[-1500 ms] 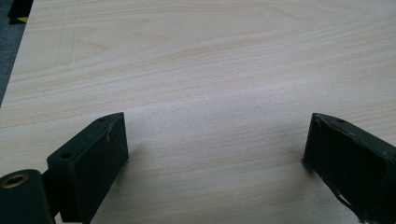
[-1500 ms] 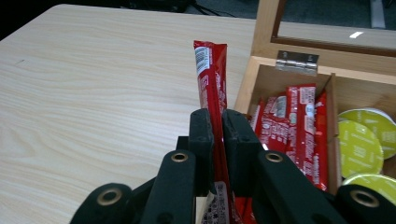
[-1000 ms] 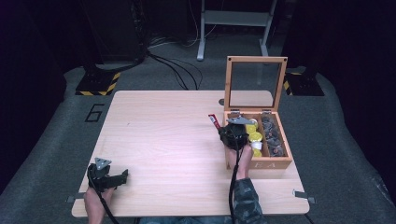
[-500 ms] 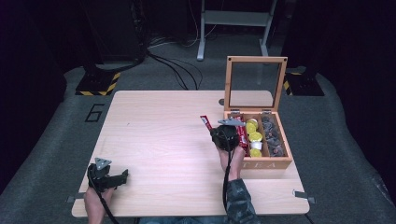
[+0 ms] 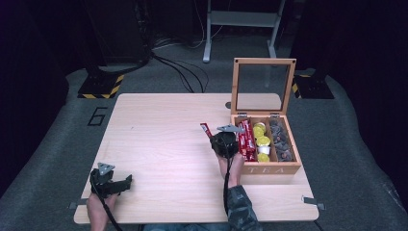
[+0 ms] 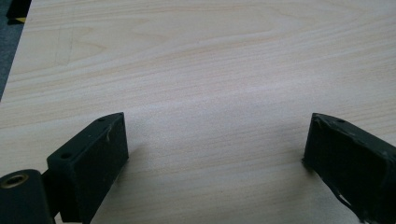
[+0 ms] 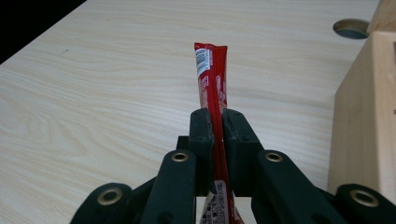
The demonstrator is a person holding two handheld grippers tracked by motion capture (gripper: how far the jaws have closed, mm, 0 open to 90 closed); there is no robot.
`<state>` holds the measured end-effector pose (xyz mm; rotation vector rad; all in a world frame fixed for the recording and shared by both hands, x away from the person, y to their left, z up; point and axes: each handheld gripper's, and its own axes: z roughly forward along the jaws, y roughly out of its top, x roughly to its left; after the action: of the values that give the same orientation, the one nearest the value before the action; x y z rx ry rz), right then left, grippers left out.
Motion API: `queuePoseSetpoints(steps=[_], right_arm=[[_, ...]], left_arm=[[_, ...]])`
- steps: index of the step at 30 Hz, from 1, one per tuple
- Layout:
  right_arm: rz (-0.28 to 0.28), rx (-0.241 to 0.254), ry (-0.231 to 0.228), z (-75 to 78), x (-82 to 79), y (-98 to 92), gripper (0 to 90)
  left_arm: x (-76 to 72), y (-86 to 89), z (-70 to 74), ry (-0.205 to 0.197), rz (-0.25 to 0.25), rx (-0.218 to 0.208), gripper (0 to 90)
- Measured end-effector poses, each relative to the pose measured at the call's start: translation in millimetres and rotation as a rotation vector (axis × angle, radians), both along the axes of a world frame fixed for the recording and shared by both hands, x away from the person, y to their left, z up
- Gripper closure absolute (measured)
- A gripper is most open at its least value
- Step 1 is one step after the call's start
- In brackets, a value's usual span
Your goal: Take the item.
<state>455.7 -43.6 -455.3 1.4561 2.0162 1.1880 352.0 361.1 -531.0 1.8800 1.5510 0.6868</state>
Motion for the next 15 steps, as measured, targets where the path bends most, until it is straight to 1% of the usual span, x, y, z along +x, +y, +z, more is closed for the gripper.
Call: queuePoseSetpoints(steps=[1, 3, 5, 6, 7, 9, 11, 13, 15], right_arm=[[-0.005, 0.002, 0.003, -3.5, 1.4, 1.3, 82.3], [-0.012, 0.010, 0.010, -5.4, 1.9, 2.3, 82.3], [-0.020, 0.006, 0.014, -9.0, 3.5, 3.1, 82.3], [-0.026, 0.017, 0.021, -11.6, 4.2, 4.1, 82.3], [-0.027, 0.015, 0.017, -13.8, 5.2, 4.0, 82.3], [-0.048, 0.024, 0.021, -19.7, 6.4, 5.4, 82.3], [-0.046, 0.022, 0.016, -21.7, 6.9, 5.4, 82.3], [-0.065, 0.028, 0.011, -27.1, 7.4, 6.3, 82.2], [-0.076, 0.020, 0.010, -29.3, 6.8, 7.6, 82.2]], left_arm=[[0.0, 0.0, 0.0, 0.000, 0.000, 0.000, 6.1], [0.0, 0.1, 0.0, 0.001, 0.000, 0.001, 6.1], [0.0, 0.0, 0.0, 0.000, 0.000, 0.000, 6.1], [0.0, 0.1, 0.0, 0.000, 0.000, 0.001, 6.1], [0.0, 0.1, 0.0, 0.001, 0.000, 0.001, 6.1], [0.0, 0.1, 0.0, 0.000, 0.000, 0.000, 6.1], [0.0, 0.1, 0.0, 0.001, -0.001, 0.000, 6.1], [0.0, 0.1, 0.0, 0.000, -0.001, 0.000, 6.1], [0.1, 0.1, 0.0, 0.000, -0.001, 0.000, 6.1]])
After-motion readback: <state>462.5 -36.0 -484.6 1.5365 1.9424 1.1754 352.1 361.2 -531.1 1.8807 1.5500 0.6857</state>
